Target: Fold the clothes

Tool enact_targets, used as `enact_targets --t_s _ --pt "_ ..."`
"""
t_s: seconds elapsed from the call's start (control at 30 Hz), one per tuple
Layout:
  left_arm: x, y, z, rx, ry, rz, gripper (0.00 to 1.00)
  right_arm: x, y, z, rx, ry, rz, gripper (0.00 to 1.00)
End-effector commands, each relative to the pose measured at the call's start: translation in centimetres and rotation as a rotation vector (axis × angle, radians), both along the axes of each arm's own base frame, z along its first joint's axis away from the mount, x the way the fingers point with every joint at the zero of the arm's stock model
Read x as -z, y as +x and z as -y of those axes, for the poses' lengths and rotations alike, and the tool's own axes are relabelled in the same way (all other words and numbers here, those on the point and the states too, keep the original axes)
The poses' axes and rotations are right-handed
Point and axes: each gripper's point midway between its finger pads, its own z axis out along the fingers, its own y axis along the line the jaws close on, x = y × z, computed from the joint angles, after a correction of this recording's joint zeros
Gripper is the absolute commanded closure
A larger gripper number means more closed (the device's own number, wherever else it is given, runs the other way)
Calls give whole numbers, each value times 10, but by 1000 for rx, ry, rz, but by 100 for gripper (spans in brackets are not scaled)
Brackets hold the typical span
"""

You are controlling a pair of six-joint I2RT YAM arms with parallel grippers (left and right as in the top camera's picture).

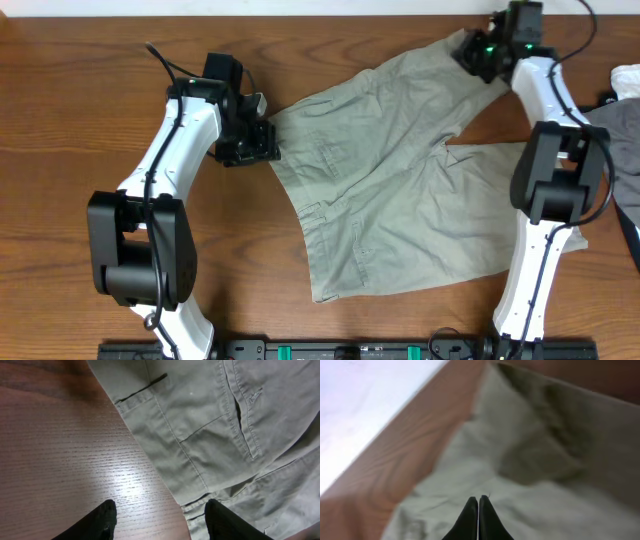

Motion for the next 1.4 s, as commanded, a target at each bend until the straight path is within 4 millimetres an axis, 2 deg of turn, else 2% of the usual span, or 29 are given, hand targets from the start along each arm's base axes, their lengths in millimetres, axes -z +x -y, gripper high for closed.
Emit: enact_targets --t_s 0.0,0.3,0.43,0.5,0.57,0.63,0.67,0.77,0.83,0.9,0.97,1.03,1.2,1.27,1.37 --pt "-3 3 0 5 -1 13 41 -1 -4 -3 6 -98 -23 98" --pt "-3 3 0 5 1 13 41 44 -15 -19 88 -80 -151 98" --pt "-3 3 0 5 1 13 41 74 -17 -34 155 -16 -216 99" --pt "-3 3 0 5 1 13 41 87 -12 -45 158 14 -208 98" --pt "-3 3 0 5 1 13 41 87 4 -60 118 56 -129 98" --pt "-3 3 0 4 1 12 41 73 31 -77 71 97 23 99" --pt "-3 3 0 4 1 12 41 60 46 -86 43 120 117 99" --pt "-3 2 0 4 1 12 41 0 81 -103 -20 165 423 97" --pt "-3 2 0 5 2 9 41 -52 92 -114 -91 206 633 94" --pt "-2 2 0 5 2 9 41 -102 92 -121 -162 261 816 92" --pt "-2 2 0 5 2 9 41 -126 88 -122 -212 318 855 93" --pt "-2 2 0 5 2 10 41 -130 83 -122 -280 354 806 96" --pt "-2 0 -1 5 3 0 41 -105 64 -113 -407 377 574 98" --pt "-2 -5 -1 5 5 -18 41 -97 57 -104 -422 336 508 98" --pt "-1 -13 -2 5 10 -55 41 -104 46 -87 -441 223 466 99"
